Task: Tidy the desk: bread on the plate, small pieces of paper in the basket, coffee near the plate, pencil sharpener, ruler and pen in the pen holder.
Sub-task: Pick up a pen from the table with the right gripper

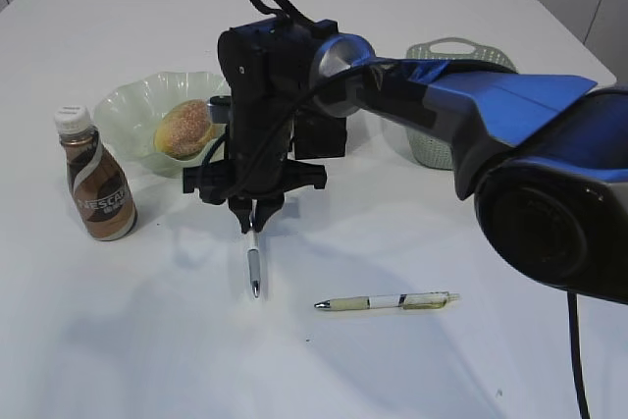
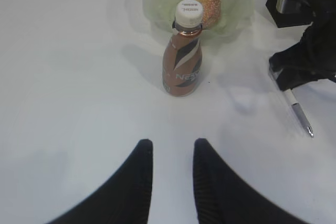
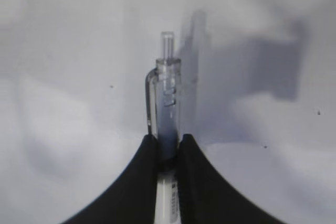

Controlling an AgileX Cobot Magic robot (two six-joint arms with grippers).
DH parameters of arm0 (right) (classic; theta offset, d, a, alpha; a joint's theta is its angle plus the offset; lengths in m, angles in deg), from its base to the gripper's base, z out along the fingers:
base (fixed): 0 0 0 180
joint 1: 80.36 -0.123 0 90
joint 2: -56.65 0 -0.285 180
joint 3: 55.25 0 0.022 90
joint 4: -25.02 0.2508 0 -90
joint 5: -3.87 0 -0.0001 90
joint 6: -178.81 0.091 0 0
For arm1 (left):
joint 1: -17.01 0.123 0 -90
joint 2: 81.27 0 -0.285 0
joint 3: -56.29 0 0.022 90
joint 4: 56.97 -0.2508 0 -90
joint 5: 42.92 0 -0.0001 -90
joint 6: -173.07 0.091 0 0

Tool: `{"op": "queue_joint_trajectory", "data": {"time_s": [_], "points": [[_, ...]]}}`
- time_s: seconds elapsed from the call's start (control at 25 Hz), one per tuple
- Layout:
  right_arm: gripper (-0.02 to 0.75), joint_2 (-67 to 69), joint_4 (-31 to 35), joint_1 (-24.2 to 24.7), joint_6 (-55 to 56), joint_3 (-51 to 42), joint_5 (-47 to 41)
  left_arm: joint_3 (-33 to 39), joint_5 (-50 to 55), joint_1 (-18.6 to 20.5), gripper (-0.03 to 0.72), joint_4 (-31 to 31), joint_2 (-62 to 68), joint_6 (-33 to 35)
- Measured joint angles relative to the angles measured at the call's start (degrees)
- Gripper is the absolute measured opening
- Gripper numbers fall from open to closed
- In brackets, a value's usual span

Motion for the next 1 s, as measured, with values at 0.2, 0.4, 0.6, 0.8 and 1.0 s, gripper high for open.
{"op": "queue_joint_trajectory", "data": {"time_s": [0.2,0.4,0.6,0.8,1.0], "points": [[0.086,0.0,0.21,0.0,-0.83,3.4,0.0,0.0,0.0,0.0,0.178,0.0,0.0,0.0],[0.086,0.0,0.32,0.0,-2.56,4.2,0.0,0.0,0.0,0.0,0.178,0.0,0.0,0.0],[0.086,-0.2,0.32,0.0,-3.84,5.03,-0.21,0.0,0.0,0.0,0.178,0.0,0.0,0.0],[0.086,-0.2,0.2,0.0,-5.63,8.36,-0.44,0.0,0.0,0.0,0.178,0.0,0.0,0.0],[0.085,-0.2,-0.86,0.0,-6.99,13.59,-0.73,0.0,0.0,0.0,0.178,0.0,0.0,0.0]]}}
